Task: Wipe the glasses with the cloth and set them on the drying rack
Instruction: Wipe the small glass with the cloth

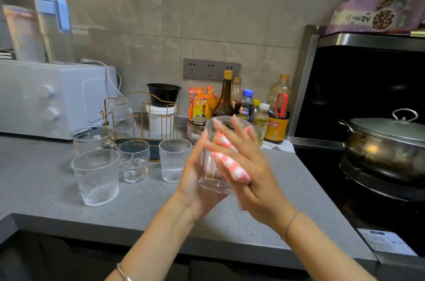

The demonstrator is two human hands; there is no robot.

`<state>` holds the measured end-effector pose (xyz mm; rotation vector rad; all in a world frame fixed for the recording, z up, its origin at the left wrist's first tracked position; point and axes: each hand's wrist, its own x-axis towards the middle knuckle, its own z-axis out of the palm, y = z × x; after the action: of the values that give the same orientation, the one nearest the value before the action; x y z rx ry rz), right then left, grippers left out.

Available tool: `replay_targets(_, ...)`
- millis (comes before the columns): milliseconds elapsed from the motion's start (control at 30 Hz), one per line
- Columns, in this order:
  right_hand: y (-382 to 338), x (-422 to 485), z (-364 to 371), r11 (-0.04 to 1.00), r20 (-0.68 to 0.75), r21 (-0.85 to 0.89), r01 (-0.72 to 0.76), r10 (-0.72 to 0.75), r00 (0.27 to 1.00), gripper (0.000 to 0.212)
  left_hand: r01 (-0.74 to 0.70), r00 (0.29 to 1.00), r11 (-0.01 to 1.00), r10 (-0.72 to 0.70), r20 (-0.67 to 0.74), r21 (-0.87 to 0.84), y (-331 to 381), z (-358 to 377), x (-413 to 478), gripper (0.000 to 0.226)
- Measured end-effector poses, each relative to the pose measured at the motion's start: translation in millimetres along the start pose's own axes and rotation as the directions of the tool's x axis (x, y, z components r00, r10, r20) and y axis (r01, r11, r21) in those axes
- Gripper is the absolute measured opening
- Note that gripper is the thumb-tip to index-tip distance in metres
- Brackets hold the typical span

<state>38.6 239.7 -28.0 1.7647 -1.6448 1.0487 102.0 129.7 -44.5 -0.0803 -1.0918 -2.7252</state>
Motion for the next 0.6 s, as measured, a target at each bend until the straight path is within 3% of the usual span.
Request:
replay_targets(167,-9.3,-12.2,9.4,0.993,0.066,-0.041,0.106,-0.103,0.992,0.049,-0.053,0.996,0.992,0.061,0.067,-0.114,-1.8,2.7,3.3,0.058)
replay_targets(400,-2.4,-1.0,2.1,0.991,0.053,-0.08,0.112,-0.108,0.993,0.038,-0.071,0.996,0.996,0.068,0.05,0.062,5.1,-4.5,-1.7,0.065)
replay_targets(600,11.4,16.4,-16.2,0.983,-0.005,-0.168,0.068,-0.07,0.998,0.041,0.029,0.996,0.987,-0.043,0.083,0.158,3.7,-7.0,-9.5,0.066)
